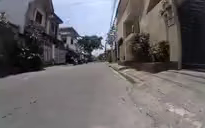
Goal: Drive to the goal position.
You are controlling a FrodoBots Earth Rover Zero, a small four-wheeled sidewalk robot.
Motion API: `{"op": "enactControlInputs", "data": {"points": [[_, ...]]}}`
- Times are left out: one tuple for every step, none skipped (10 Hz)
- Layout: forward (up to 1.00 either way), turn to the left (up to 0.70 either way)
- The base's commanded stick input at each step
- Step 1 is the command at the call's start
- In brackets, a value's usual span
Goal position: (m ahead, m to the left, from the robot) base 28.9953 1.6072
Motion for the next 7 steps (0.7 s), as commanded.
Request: {"op": "enactControlInputs", "data": {"points": [[1.00, -0.03], [1.00, -0.02], [1.00, -0.02], [1.00, -0.01], [1.00, 0.00], [1.00, 0.00], [1.00, 0.00]]}}
